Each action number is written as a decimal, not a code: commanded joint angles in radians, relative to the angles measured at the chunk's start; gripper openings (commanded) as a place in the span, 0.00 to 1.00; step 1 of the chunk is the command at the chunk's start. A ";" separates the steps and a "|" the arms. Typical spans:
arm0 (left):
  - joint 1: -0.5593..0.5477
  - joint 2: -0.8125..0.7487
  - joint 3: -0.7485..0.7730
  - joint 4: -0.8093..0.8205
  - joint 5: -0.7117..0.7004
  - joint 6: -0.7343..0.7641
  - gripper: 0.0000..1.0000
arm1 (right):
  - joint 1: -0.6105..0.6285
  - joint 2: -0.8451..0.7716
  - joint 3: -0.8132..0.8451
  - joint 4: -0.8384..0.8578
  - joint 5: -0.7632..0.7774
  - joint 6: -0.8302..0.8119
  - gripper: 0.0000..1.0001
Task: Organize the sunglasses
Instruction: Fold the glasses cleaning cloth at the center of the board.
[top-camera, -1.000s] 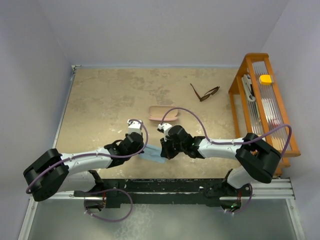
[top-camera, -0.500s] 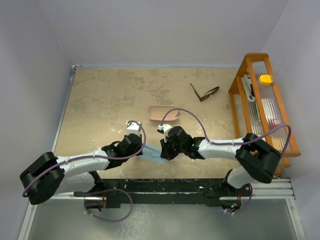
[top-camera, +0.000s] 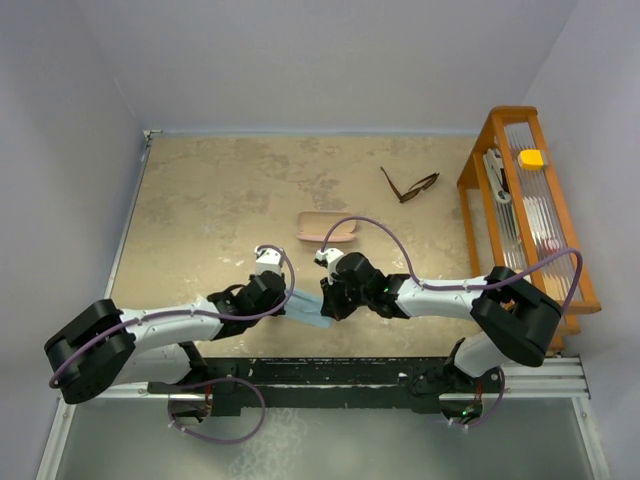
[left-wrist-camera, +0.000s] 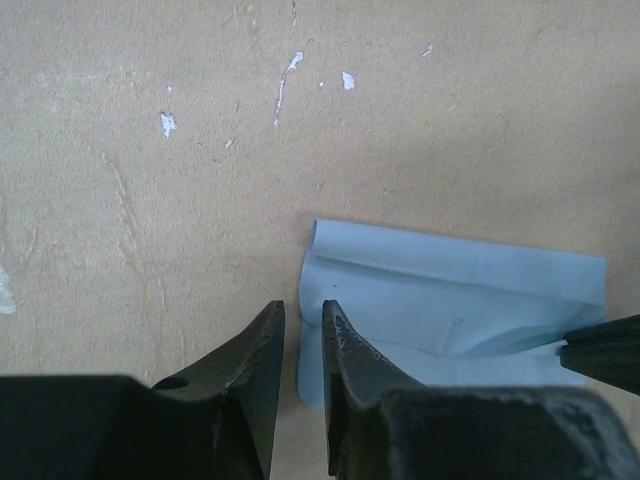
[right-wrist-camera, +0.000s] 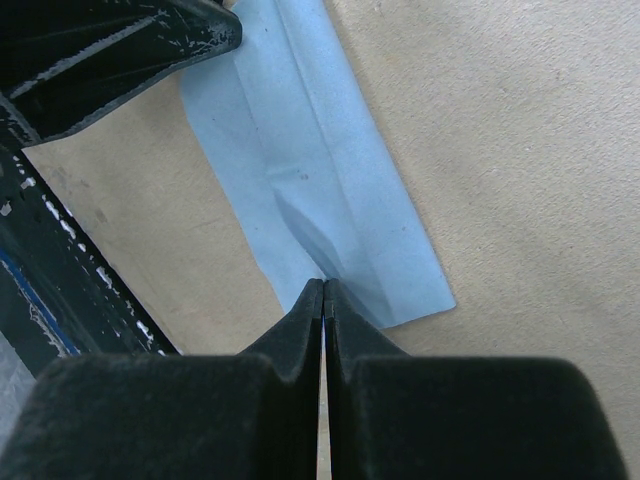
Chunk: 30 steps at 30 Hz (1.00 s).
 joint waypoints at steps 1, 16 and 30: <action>-0.004 0.025 0.015 0.019 -0.032 -0.014 0.19 | 0.006 -0.009 0.002 0.035 0.011 0.006 0.00; -0.004 0.039 0.021 0.028 -0.028 -0.005 0.13 | 0.006 -0.003 0.000 0.038 0.016 0.007 0.00; -0.006 0.056 0.027 0.044 -0.001 0.000 0.01 | 0.006 0.005 -0.001 0.039 0.025 0.006 0.00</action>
